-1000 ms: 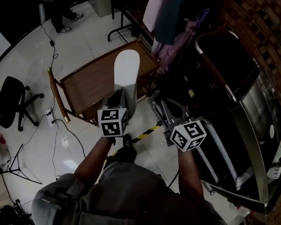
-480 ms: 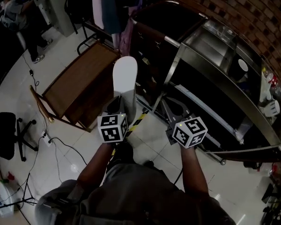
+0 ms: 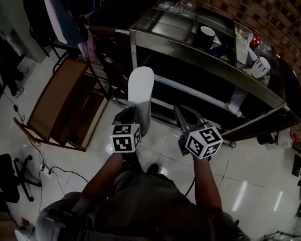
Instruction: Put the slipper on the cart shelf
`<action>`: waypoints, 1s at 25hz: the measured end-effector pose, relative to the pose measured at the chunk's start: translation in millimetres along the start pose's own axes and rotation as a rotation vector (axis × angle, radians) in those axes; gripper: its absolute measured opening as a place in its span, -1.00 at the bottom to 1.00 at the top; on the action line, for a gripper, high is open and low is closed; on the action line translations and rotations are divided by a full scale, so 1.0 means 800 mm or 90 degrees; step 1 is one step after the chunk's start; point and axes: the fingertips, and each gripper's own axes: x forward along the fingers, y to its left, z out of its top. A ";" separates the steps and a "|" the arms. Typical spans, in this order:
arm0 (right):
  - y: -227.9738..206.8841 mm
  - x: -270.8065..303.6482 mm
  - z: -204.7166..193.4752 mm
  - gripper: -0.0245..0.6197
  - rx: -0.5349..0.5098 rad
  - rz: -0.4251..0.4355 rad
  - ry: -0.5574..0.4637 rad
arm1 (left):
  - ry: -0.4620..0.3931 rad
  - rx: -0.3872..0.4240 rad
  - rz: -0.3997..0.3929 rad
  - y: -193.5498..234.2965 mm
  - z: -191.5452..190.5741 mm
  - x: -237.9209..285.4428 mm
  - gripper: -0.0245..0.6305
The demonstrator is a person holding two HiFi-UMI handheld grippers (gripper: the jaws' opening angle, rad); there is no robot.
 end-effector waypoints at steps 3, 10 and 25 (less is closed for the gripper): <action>-0.029 -0.042 0.006 -0.92 0.009 -0.050 -0.021 | 0.017 0.022 -0.046 -0.047 -0.001 0.022 -0.87; -0.097 -0.110 0.009 -0.92 0.028 -0.155 -0.042 | 0.050 0.072 -0.145 -0.146 0.001 0.086 -0.87; -0.231 -0.154 0.044 -0.92 0.034 -0.317 -0.035 | 0.065 0.129 -0.297 -0.309 0.022 0.263 -0.87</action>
